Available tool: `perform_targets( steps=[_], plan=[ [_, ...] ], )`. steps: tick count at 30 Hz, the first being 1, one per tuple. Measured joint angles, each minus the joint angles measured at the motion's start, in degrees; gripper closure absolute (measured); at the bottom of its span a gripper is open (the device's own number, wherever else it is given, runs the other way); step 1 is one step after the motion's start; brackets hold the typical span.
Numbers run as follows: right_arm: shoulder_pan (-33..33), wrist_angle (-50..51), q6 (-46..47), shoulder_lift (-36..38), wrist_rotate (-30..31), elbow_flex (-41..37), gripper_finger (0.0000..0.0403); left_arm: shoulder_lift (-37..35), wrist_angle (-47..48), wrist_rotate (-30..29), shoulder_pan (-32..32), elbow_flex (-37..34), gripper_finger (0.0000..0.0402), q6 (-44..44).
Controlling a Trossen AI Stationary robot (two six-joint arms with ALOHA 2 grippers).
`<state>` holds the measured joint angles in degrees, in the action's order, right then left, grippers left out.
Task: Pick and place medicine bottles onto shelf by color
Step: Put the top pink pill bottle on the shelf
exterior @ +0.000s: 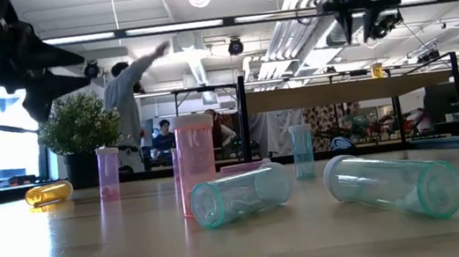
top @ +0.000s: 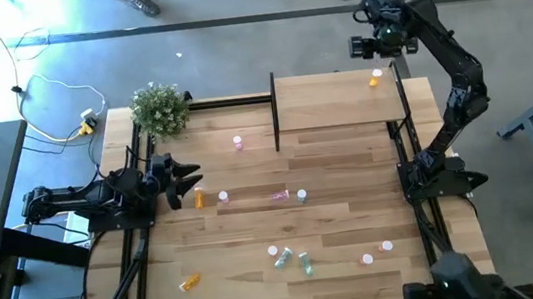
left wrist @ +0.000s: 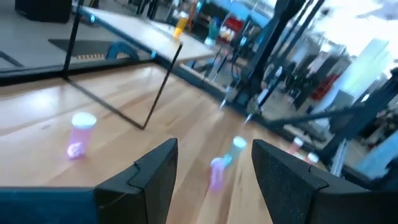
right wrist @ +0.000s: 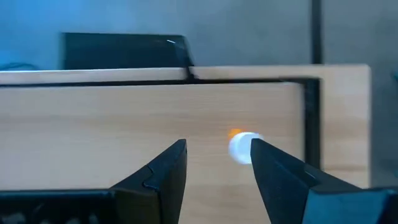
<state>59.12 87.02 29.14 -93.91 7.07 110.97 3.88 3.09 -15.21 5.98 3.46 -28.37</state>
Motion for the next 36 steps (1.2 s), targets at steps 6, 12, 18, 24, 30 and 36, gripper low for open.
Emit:
perform_targets(
  steps=[6,12,18,24,30,36],
  plan=[
    [-8.43,1.33,-0.16,0.00,-1.44,8.80,0.0233,-0.02,-8.40,-0.46,0.00,0.01,0.0206,-2.50],
    [-18.47,2.98,3.18,0.00,-1.46,14.02,0.0233,0.79,-6.40,1.10,0.00,3.61,0.0206,-0.31],
    [-27.99,2.94,6.17,-0.04,-1.31,14.61,0.0233,6.07,1.79,1.25,0.00,11.84,0.0206,7.44],
    [-34.29,2.99,7.14,-0.07,0.17,13.84,0.0233,15.54,11.09,1.15,0.00,22.22,0.0206,16.05],
    [-36.98,2.98,8.97,-0.07,3.44,13.84,0.0233,27.41,20.33,1.08,1.80,32.94,0.0206,26.47],
    [-37.12,2.98,7.73,-0.07,3.48,13.84,0.0233,38.79,23.96,3.56,9.31,38.89,0.0206,29.63]
  ],
)
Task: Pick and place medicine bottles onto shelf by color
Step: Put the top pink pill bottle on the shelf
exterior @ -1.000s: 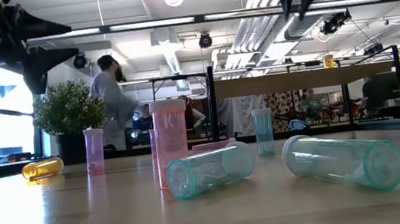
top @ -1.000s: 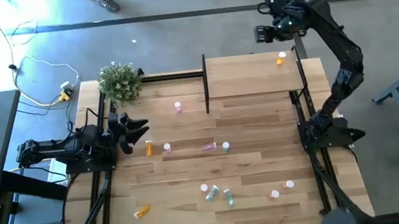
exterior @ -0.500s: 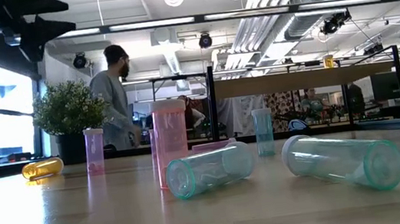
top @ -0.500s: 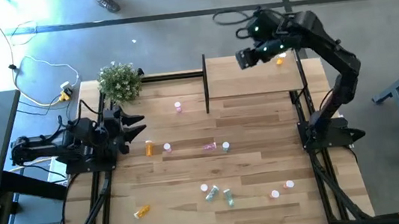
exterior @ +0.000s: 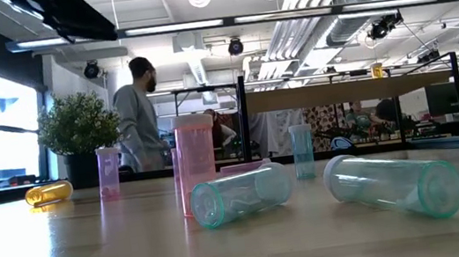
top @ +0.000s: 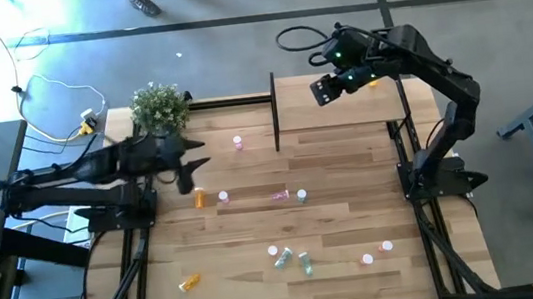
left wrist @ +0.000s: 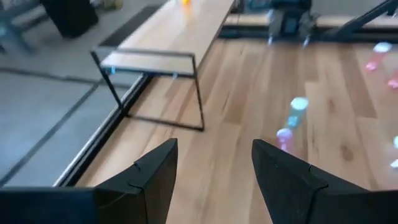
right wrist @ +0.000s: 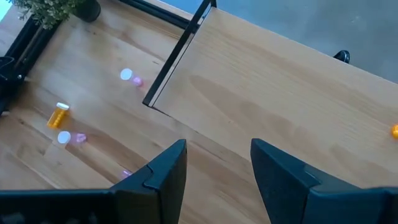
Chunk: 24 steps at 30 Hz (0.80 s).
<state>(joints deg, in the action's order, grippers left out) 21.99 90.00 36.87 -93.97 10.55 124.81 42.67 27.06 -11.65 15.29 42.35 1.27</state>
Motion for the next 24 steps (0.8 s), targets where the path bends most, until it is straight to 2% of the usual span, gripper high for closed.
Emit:
perform_targets(
  steps=[5,8,16,24],
  plan=[
    [1.71,-0.47,-4.66,0.84,0.52,0.00,0.0233,8.02,-0.05,9.95,8.13,2.48,0.0206,-0.45],
    [3.16,-0.84,-6.13,1.72,0.55,0.00,0.0233,12.41,-0.15,13.78,11.65,3.78,0.0206,1.74],
    [5.99,-1.01,-9.78,3.25,0.56,0.00,0.0233,24.18,-0.31,17.34,16.49,8.95,0.0206,11.22],
    [6.26,-1.07,-14.02,3.28,0.52,0.02,0.0233,35.57,-0.14,20.07,19.97,13.96,0.0206,12.88]
  ],
)
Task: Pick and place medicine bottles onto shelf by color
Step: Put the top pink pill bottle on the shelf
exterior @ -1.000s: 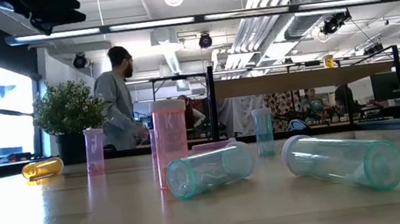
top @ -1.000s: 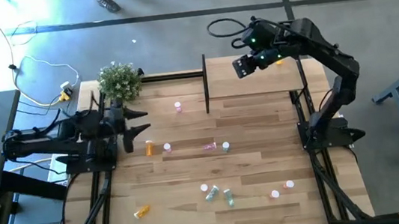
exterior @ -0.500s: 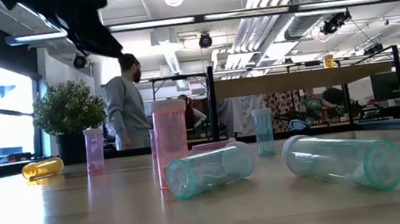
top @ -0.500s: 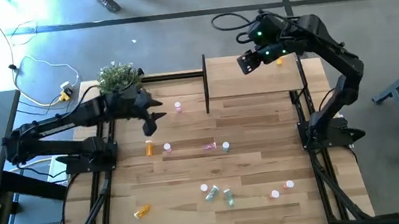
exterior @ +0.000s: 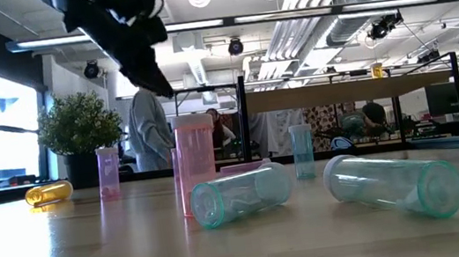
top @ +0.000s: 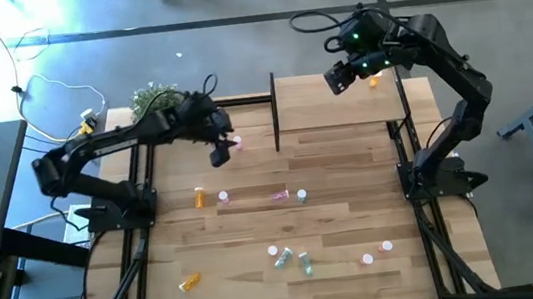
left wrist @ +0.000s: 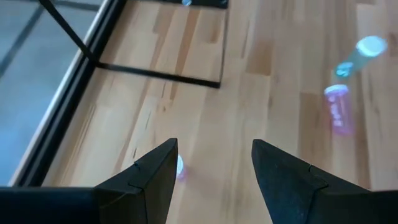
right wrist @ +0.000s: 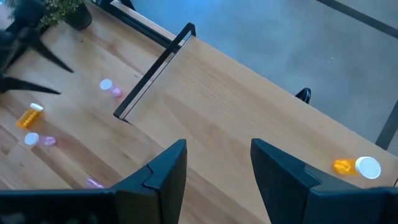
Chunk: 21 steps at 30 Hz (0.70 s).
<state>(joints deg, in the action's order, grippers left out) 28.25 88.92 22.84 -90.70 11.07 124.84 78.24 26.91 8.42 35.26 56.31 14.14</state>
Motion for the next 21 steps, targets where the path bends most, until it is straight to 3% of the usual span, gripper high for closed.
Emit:
perform_targets(
  steps=[13,21],
  plan=[
    [0.00,-0.03,-2.45,0.00,-0.02,0.02,0.0233,12.40,1.95,-0.04,1.65,4.50,0.0206,-0.93],
    [0.00,-0.04,-2.58,0.00,-0.04,0.02,0.0233,16.18,2.25,-5.12,1.65,5.80,0.0206,-2.02]
  ],
)
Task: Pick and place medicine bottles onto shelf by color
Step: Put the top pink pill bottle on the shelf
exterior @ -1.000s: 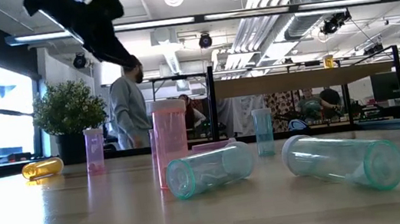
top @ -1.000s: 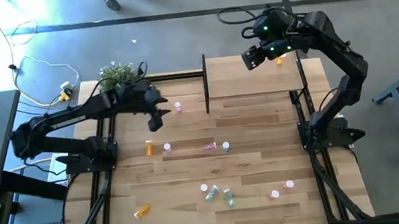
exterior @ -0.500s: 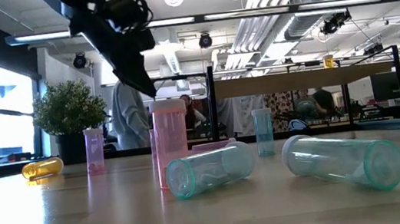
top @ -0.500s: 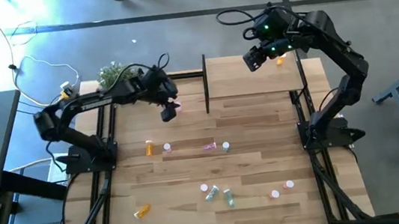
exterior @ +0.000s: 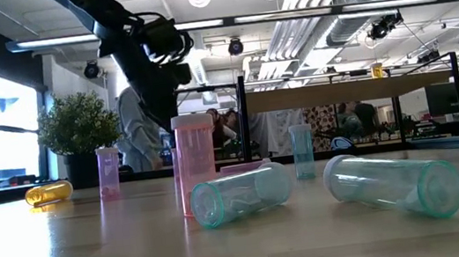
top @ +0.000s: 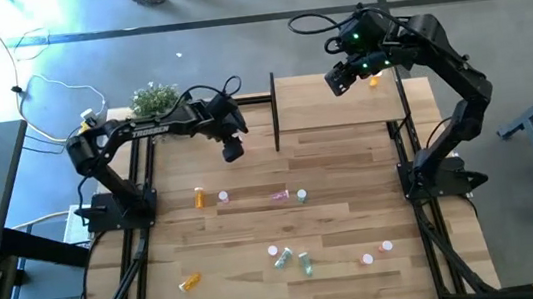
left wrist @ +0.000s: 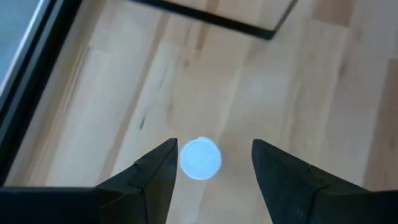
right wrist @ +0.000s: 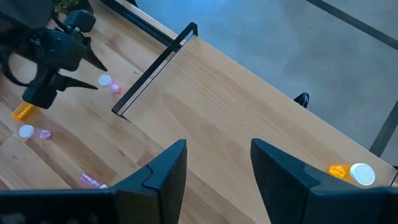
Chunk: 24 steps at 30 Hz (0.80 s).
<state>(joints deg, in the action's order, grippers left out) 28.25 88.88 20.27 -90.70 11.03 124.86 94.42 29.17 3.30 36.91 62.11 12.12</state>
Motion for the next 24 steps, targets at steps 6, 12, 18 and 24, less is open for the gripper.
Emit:
perform_targets(
  steps=[6,12,18,24],
  plan=[
    [0.00,0.00,-0.02,0.00,-0.01,0.00,0.0233,1.31,0.80,-0.60,0.00,0.07,0.0206,0.03],
    [0.00,0.00,-0.43,0.00,-0.02,0.00,0.0233,2.70,0.68,-0.29,0.00,0.02,0.0206,0.00],
    [0.00,-0.04,-0.43,-0.02,-0.02,0.00,0.0233,3.83,0.30,-0.27,0.26,0.00,0.0206,0.04],
    [0.00,-0.04,-0.43,-0.02,-0.02,0.00,0.0233,4.47,-0.86,-0.60,0.26,0.00,0.0206,0.04]
  ],
)
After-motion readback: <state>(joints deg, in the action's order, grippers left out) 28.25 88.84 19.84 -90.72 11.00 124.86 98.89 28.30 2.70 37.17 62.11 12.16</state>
